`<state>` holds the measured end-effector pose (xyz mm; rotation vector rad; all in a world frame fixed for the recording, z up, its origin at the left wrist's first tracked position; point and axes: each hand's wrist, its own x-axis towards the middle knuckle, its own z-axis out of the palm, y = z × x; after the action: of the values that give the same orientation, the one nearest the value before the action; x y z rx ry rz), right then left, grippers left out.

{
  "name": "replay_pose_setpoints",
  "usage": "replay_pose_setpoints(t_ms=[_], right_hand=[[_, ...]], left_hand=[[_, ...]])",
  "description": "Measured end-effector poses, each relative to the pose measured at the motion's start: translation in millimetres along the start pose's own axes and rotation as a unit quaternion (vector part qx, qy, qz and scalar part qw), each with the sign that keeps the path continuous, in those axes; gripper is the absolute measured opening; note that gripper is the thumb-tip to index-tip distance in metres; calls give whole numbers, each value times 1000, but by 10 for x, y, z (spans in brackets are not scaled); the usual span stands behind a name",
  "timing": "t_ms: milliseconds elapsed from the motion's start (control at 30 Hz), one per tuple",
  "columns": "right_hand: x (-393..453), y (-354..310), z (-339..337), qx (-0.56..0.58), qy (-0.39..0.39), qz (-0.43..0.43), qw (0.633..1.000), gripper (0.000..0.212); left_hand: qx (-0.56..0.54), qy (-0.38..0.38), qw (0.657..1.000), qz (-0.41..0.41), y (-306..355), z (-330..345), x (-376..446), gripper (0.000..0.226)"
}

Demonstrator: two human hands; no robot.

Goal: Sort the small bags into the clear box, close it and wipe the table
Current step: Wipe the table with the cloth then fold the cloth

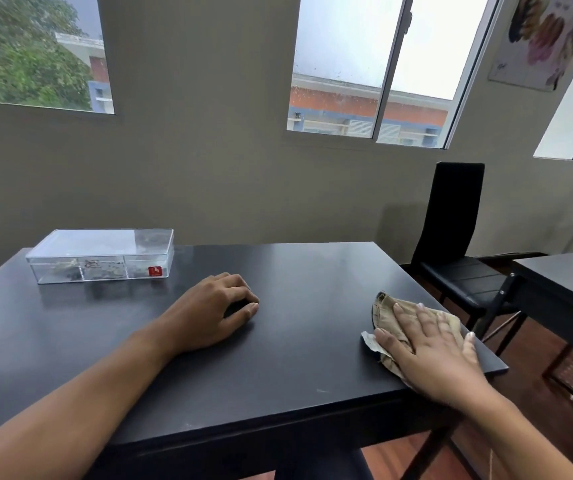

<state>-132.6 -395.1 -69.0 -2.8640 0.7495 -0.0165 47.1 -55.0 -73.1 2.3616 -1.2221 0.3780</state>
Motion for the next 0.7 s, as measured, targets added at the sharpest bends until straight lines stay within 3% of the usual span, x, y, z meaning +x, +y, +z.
replay_pose_setpoints(t_ms=[700], right_hand=[[1975,-685,-56,-1,10,20,1000,77]], left_hand=[[-10,-19,1000,-11,-21,60,38,35]])
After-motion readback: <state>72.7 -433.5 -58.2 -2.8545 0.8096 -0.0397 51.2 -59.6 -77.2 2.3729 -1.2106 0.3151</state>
